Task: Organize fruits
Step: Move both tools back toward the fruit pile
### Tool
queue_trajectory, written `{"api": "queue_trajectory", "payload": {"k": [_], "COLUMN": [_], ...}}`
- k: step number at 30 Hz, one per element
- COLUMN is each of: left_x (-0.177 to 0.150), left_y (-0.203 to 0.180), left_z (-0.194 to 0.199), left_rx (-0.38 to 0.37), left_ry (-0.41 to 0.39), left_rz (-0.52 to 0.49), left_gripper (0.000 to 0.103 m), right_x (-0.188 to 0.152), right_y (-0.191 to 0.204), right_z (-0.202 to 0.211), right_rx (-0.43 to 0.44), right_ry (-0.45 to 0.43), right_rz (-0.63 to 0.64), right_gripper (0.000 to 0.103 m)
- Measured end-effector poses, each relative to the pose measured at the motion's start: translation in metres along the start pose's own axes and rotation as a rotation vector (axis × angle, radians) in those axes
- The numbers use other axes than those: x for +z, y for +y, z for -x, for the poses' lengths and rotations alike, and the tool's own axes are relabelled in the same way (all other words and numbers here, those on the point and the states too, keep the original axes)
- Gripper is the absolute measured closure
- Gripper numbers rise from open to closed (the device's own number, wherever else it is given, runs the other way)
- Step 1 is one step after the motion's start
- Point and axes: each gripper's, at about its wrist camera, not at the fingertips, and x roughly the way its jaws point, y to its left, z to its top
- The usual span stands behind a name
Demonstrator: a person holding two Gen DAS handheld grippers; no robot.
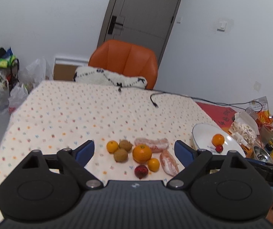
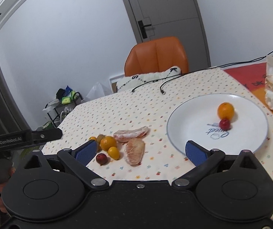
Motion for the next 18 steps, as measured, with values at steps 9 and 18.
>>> {"api": "queue_trajectory", "payload": {"k": [9, 18], "left_x": [-0.009, -0.019], "left_y": [0.006, 0.007], "left_z": [-0.018, -0.041], "left_rx": [-0.017, -0.043], "left_ry": [0.057, 0.111], "left_rz": [0.0, 0.007], "left_gripper": [0.03, 0.045], "right_x": [-0.006, -0.012], "right_y": [0.006, 0.007], "right_z": [-0.02, -0.037], "right_rx": [0.022, 0.038], "right_ry": [0.065, 0.103], "right_rz": [-0.007, -0.008], "right_gripper": [0.022, 0.032]}}
